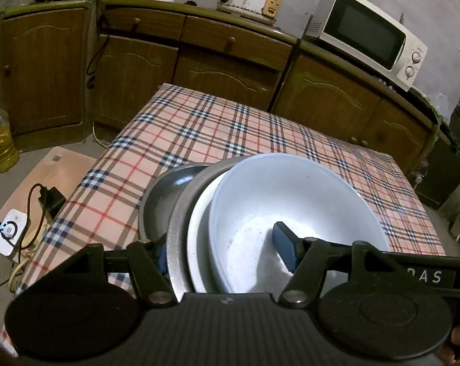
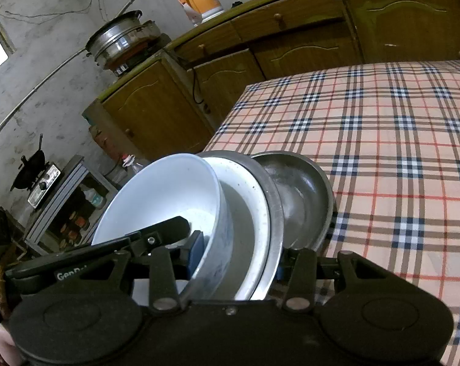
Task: Organize plates and bowls
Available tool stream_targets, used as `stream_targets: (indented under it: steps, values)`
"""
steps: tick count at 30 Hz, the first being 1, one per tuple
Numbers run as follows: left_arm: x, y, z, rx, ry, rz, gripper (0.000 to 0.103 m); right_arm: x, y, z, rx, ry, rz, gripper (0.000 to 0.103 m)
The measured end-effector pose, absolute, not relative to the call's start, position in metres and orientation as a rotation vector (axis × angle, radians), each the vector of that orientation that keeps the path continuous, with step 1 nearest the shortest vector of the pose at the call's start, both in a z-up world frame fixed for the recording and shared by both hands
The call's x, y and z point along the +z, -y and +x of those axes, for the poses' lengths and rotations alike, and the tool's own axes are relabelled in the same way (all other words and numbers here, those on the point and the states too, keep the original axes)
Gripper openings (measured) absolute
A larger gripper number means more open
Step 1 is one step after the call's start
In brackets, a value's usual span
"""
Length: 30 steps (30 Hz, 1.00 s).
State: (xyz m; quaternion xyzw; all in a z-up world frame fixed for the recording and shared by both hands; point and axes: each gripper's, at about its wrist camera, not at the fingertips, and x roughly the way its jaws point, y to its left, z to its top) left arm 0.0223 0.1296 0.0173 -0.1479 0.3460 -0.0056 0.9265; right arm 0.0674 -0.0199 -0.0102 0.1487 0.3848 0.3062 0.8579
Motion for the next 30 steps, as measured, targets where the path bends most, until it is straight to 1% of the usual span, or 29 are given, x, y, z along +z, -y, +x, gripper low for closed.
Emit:
stream_targets:
  steps: [11, 30]
  values:
    - [0.006, -0.141, 0.047, -0.027, -0.716, -0.31, 0.066, -0.018, 0.007, 0.099, 0.625, -0.826, 0.307, 0.054]
    - [-0.03, -0.156, 0.079, -0.036, -0.771, -0.356, 0.066, -0.051, -0.012, 0.137, 0.592, -0.893, 0.289, 0.054]
